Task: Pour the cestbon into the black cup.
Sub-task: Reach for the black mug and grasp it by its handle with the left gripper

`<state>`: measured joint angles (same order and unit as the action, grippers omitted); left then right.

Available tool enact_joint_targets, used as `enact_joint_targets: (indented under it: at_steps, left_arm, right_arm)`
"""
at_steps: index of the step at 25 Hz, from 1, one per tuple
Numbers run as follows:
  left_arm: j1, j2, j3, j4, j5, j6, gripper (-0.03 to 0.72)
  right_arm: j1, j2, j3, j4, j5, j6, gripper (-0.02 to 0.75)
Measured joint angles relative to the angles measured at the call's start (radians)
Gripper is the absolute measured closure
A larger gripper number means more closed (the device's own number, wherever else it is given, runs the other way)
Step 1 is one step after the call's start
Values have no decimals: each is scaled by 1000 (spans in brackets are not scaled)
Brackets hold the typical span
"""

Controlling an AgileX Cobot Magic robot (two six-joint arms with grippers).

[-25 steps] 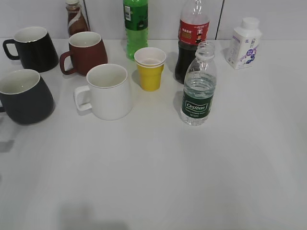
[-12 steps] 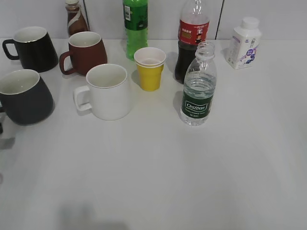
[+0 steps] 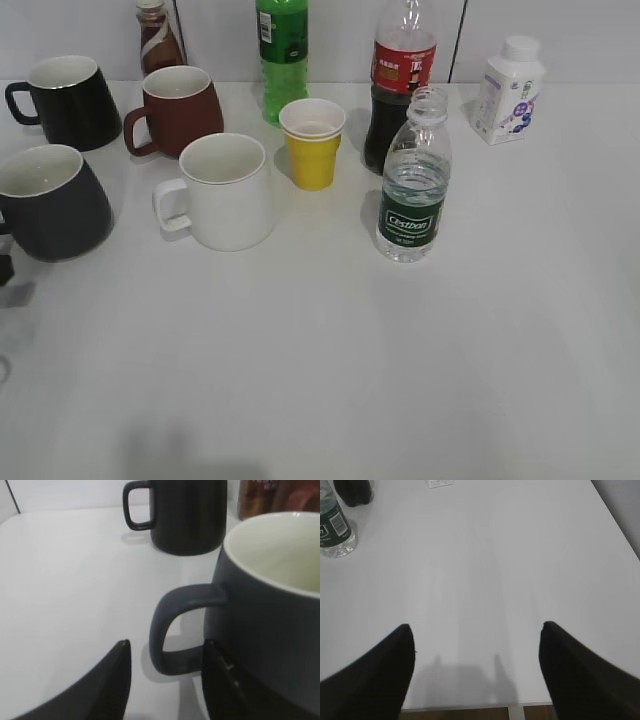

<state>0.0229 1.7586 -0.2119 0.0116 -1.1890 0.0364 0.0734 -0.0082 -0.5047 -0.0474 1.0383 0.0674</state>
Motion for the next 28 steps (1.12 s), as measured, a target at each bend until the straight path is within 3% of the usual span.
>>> enact_joint_targets:
  at_steps: [8, 14, 20, 26, 28]
  left_arm:
    - [0, 20, -35, 0, -16, 0, 337]
    - [37, 32, -49, 5, -10, 0, 347]
    - [93, 59, -99, 112, 10, 0, 377]
    - [93, 117, -164, 174, 17, 0, 391]
    - [93, 132, -186, 178, 18, 0, 434]
  right_arm:
    - [0, 0, 0, 0, 1, 0, 155]
    - [0, 0, 0, 0, 1, 0, 155]
    - [0, 0, 0, 0, 1, 0, 155]
    - [0, 0, 0, 0, 1, 0, 155]
    - [0, 0, 0, 0, 1, 0, 155]
